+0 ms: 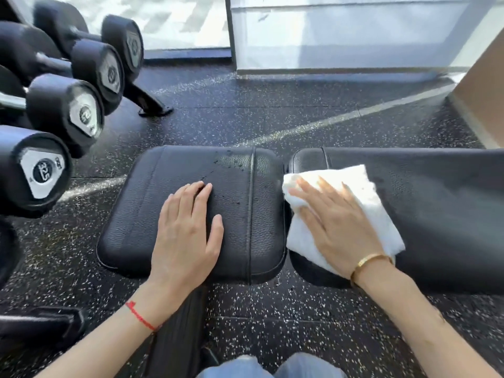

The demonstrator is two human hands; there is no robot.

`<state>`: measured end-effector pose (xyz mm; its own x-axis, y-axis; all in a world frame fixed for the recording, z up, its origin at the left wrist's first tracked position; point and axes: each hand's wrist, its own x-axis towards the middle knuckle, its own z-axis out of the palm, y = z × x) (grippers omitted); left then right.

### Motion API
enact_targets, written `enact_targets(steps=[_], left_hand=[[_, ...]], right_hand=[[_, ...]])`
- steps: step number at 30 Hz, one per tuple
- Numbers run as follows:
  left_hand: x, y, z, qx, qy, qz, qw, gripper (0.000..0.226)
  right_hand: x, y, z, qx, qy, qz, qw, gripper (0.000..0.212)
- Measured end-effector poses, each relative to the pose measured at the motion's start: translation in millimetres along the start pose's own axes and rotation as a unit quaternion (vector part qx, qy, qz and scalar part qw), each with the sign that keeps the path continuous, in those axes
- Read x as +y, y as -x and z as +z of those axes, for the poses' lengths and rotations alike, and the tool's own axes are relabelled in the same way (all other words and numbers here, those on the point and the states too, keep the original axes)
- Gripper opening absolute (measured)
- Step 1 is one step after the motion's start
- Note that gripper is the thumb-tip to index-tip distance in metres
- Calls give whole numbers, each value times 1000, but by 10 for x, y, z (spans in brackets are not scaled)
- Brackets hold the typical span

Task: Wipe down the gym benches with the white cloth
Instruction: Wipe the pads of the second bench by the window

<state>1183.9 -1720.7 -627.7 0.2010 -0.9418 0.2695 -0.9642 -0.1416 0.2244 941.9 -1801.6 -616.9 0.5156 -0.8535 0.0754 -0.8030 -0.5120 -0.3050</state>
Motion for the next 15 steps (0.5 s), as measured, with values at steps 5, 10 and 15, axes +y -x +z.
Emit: enact_targets(steps=[5, 10, 15], left_hand=[[-74, 3, -59, 23, 30, -7, 999, 57], [-443, -87, -176, 38, -3, -47, 998, 56], [-754, -242, -190, 18, -32, -64, 997, 59]], right_hand=[[-365, -303, -26, 21, -204, -3, 979, 46], [-885, -455, 388, -36, -40, -143, 988, 47], [-801, -1226, 321, -74, 36, -109, 991, 51]])
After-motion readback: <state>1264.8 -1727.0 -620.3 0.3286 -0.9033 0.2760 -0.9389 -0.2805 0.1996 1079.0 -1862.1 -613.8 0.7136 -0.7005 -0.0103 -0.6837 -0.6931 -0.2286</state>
